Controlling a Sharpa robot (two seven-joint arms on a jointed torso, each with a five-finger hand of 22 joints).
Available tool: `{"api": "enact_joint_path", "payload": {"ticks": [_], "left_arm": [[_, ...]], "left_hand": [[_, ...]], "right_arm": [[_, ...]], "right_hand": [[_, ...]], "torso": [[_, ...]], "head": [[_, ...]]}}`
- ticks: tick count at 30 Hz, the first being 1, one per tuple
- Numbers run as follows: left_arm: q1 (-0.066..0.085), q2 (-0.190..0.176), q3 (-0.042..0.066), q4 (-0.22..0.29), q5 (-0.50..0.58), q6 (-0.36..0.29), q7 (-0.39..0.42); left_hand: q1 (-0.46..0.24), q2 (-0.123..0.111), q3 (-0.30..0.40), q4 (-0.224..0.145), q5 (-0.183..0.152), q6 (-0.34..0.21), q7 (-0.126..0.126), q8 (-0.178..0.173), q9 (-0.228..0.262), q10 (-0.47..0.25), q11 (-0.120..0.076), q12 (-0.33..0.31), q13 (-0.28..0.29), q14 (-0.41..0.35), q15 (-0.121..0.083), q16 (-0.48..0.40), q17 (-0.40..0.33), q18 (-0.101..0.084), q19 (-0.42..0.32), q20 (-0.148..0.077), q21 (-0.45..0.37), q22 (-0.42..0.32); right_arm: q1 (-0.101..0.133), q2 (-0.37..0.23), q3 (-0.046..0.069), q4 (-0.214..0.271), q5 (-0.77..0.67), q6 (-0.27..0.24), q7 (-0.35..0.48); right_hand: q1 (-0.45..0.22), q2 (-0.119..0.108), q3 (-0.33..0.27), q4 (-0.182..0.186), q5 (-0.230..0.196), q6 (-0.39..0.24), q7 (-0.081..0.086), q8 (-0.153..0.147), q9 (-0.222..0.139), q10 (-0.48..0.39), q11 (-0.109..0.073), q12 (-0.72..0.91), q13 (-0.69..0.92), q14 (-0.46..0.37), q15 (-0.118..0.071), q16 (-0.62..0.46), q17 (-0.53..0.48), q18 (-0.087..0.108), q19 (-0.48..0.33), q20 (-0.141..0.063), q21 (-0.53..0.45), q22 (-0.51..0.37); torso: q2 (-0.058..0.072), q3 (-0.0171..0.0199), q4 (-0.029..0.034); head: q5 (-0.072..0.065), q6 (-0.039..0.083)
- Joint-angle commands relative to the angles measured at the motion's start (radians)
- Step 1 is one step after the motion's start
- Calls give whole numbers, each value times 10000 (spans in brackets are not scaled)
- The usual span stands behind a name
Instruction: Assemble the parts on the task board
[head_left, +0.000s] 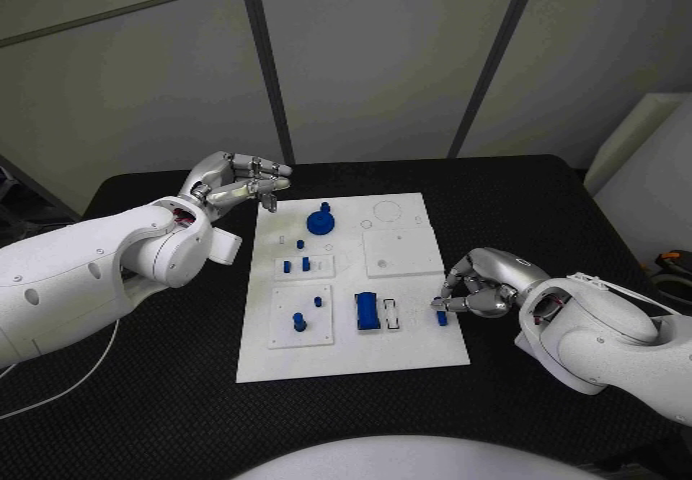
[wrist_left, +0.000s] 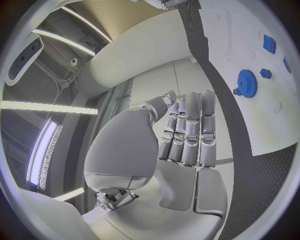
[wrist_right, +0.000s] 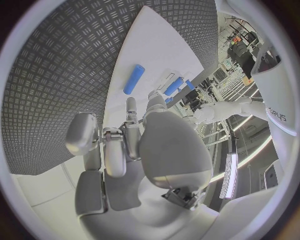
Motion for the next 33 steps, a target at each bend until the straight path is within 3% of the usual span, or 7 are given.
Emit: {"api": "enact_joint_path", "payload": {"ticks": [1,6,24,31,33], "left_arm": [[6,-19,6,20,14,102,134],[1,-26,6,19,14,103,137],[-6,-43,6,-18,14,117,118],[-8,-56,6,-12,14,130,100],[-8,-62,6,-11,14,132,97]], "left_hand": [[22,82,-12,-71,-30,-74,1,6,2,-78,7,31,7,-18,55,-51,-14,-153,-3,50,-32,13],[22,82,-12,-71,-30,-74,1,6,2,-78,7,31,7,-18,55,-51,-14,-153,-3,50,-32,13],[22,82,-12,-71,-30,-74,1,6,2,-78,7,31,7,-18,55,-51,-14,-153,-3,50,-32,13],[-6,87,-20,-61,-32,-69,-3,18,4,-84,4,58,8,-18,57,-47,-23,-154,-9,54,-35,18],[-6,87,-20,-61,-32,-69,-3,18,4,-84,4,58,8,-18,57,-47,-23,-154,-9,54,-35,18]], "right_arm": [[2,65,2,-64,-460,435,-504],[-1,116,1,-103,-685,639,-744],[-21,259,-3,-142,-1114,1195,-1118],[-279,419,-3,-156,-1149,1383,-1147],[-327,503,-3,-198,-1196,1426,-1154]], "right_hand": [[-114,2,-60,-4,-20,82,13,-54,16,-33,-31,-53,366,1041,-43,2,2560,-37,4,-29,-20,-11],[-183,-20,-109,-8,-22,122,1,-45,33,-29,-37,-47,373,1044,-46,7,2570,-40,14,-30,-12,6],[-288,-71,-185,-16,-113,289,-67,47,108,-7,-88,-22,400,1052,-79,26,2604,-55,60,-49,32,87],[-121,-68,-143,-89,-141,312,-102,74,145,-2,-120,-16,410,1054,-105,30,2612,-55,63,-69,30,93],[10,-49,-107,-134,-118,307,-113,80,161,-2,-132,-17,414,1053,-118,29,2610,-54,61,-81,25,89]], "torso": [[2,13,-24],[1,-2,-3],[3,-3,0],[3,-15,12],[1,-3,-2]], "head": [[14,-8],[-16,-7],[-2,-64],[-1,-94],[12,-106]]}}
